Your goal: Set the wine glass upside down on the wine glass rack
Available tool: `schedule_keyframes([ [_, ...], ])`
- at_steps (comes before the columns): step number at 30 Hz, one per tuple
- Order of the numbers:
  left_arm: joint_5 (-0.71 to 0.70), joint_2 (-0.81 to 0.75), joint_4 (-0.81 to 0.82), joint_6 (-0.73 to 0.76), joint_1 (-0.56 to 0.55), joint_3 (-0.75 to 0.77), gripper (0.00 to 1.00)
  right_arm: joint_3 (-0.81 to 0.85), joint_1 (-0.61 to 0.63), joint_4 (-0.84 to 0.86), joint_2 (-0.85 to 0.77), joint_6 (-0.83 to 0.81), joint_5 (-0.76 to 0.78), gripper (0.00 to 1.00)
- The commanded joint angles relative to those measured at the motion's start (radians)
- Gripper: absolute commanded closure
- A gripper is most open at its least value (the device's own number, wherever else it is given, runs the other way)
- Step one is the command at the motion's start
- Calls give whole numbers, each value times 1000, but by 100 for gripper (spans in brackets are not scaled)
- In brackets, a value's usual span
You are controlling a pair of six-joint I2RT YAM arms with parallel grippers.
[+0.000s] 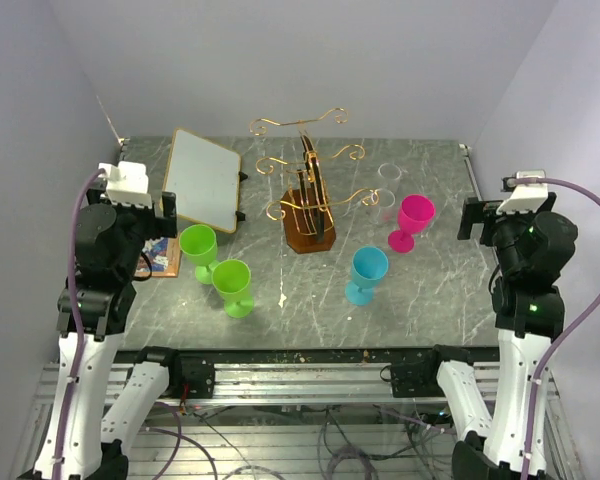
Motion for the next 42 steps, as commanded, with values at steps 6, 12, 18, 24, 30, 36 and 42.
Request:
schedule_keyframes([
  [6,11,23,79,61,39,-46,1,-34,-26,86,32,23,-49,0],
  [12,94,29,87,112,49,-74,1,-12,-34,83,76,31,-58,0],
  [18,140,34,96,136,55,-92,1,-3,-37,75,95,25,-61,0],
  [24,239,54,76,144,57,-74,1,9,-41,30,84,-57,-107,0],
  [30,335,59,46,173,60,-77,1,14,-41,-35,87,-110,-185,0],
  [36,403,57,-9,206,61,-84,0,7,-42,-85,107,-149,-358,0],
  [42,475,65,-34,223,61,-99,0,-7,-42,-87,171,-129,-382,6],
])
